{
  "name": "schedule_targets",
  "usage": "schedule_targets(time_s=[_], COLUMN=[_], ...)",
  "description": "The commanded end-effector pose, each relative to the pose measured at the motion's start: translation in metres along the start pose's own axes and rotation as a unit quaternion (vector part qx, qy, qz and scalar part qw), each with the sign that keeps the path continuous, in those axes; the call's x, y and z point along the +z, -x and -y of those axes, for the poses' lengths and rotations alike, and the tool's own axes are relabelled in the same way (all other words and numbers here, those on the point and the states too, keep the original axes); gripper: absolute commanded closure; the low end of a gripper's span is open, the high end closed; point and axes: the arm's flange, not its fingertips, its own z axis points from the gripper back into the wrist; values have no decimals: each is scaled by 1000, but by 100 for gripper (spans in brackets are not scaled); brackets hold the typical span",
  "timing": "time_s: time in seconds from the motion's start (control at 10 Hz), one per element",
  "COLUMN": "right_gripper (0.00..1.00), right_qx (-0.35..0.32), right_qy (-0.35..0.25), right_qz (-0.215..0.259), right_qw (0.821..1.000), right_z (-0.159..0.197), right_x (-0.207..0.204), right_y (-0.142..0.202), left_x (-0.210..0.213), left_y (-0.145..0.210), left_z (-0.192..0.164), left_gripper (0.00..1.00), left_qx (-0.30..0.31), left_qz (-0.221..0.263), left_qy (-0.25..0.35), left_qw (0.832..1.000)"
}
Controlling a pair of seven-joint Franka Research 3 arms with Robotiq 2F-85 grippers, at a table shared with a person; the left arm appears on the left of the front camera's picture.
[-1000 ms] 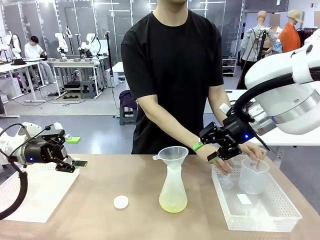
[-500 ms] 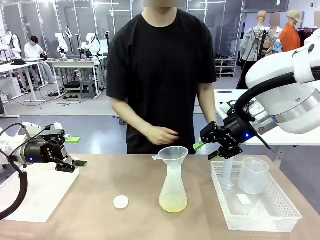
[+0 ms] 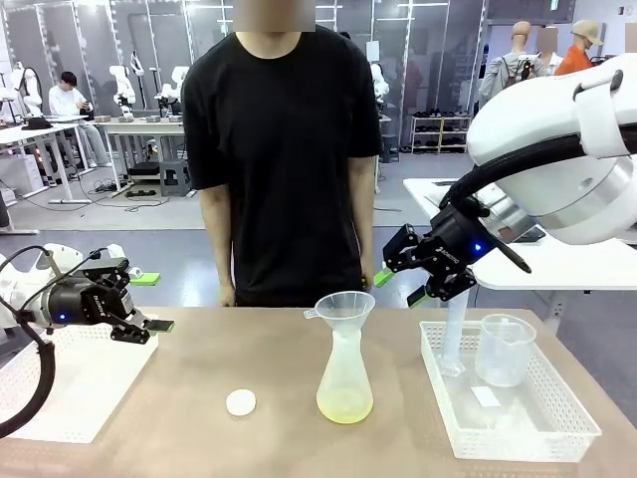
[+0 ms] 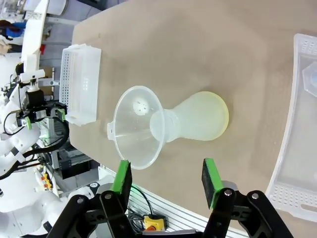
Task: Prepare the solutions needed for the experiment.
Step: Once the solution is in the Big flask , pick up the Plastic Funnel and place it back into the right Organizing basket.
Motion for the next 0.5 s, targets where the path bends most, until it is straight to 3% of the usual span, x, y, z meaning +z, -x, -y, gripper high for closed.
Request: schedule_targets(time_s=[0.0, 0.4], right_gripper=[28, 28], right_qx=[-13, -5], right_qy=[28, 66], right_qz=[-15, -22], right_qw=[999, 998], right_z=[-16, -36], right_x=[-9, -28], right_y=[-5, -14], left_x=[-1, -1], left_y=[-1, -1], left_z=[2, 2], left_gripper=[0, 0], left_qx=[-2, -2], left_qz=[5, 5], left_qy=[7, 7], left_qw=[1000, 1000])
